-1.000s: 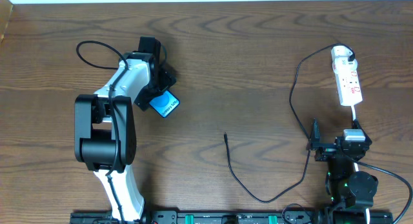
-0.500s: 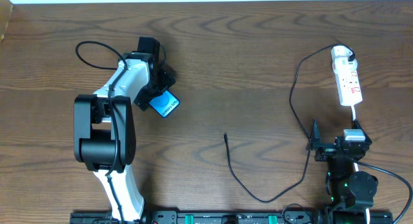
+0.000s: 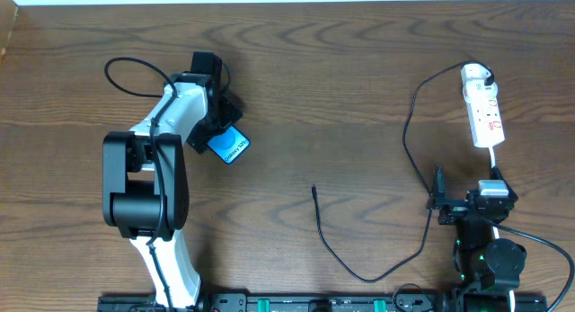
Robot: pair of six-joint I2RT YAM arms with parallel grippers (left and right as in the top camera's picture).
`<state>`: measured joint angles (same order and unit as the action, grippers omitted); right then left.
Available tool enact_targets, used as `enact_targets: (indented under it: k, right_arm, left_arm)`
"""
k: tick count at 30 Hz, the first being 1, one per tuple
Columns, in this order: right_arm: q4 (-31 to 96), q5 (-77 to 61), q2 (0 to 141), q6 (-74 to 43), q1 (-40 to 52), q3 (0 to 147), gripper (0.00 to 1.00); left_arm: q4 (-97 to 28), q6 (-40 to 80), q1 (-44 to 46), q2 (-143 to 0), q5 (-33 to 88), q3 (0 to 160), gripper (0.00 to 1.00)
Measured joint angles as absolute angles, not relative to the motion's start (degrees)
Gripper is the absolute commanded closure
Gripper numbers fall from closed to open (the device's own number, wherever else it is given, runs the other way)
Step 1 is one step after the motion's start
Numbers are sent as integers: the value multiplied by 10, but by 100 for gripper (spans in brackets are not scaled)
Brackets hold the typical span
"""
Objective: Plug charger to phone and switch on socket
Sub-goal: 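Lower the left gripper and close it on the phone's edges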
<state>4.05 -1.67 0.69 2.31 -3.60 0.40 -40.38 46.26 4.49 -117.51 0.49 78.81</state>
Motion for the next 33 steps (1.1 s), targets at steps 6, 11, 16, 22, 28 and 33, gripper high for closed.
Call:
enact_targets:
  k: [6,11,16,22,28,33]
  right_arm:
    - [41,-17,7,23,-36,4,1]
    - [41,-17,7,23,-36,4,1]
    - [41,-17,7,23,-36,4,1]
    - [41,-17,7,23,-36,4,1]
    - [41,-17,7,23,-36,4,1]
    - [41,-17,7,23,-36,4,1]
  left_arm:
    - [-398,463,45,-1171,2,781,15]
    - [-393,463,45,-1168,1,776,18]
    - [-393,463,45,-1167,-1,774,22]
    - [-392,463,45,-1166,-1,773,22]
    - [-392,463,45,-1166,-1,773,28]
    - [-391,463,45,-1165,-1,773,45]
